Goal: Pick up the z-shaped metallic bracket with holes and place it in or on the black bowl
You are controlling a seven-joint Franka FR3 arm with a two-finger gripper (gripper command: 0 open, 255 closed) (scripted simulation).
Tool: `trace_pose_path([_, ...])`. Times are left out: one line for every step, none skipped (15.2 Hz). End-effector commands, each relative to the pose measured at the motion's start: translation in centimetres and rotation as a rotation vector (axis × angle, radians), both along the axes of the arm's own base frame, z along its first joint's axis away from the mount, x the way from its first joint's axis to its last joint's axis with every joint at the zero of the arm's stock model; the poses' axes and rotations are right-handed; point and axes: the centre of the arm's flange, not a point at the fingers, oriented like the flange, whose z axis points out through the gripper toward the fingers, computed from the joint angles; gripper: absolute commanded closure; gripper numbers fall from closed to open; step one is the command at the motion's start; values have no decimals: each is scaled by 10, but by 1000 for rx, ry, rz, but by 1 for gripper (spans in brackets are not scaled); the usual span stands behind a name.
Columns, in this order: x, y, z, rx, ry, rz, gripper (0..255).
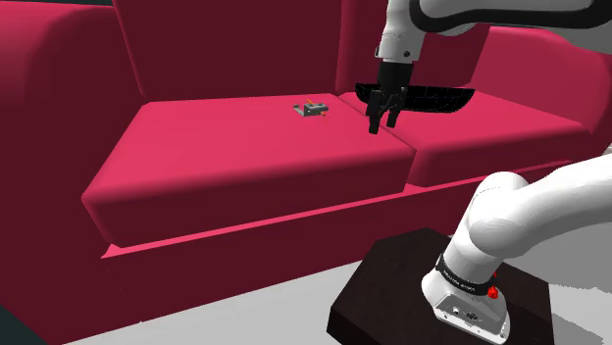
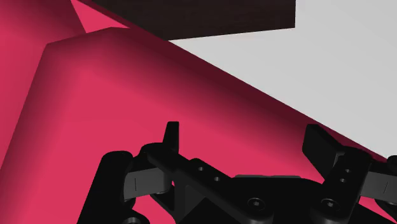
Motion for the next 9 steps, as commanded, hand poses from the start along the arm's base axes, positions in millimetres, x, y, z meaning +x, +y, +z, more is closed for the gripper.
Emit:
trace_pose_path([0,0,0,0,0,0,0])
trace_pose_path([13,-2,-1,-4,-1,-7,0])
trace_pose_path([25,-3,-1,-9,-2,-15,0])
trace_pose_path([38,-5,-2,-13,-3,-22,0])
trace_pose_path([51,-7,-2,-18,-4,-30,0])
trace_pose_path([64,-9,-3,-22,-5,-37,0])
trace_pose_path([76,-11,-3,-27,-6,-45,0])
trace_pose_path([89,-13,-4,-31,-7,-52,0])
trace_pose_path([102,-15,-4,-36,-7,-59,0])
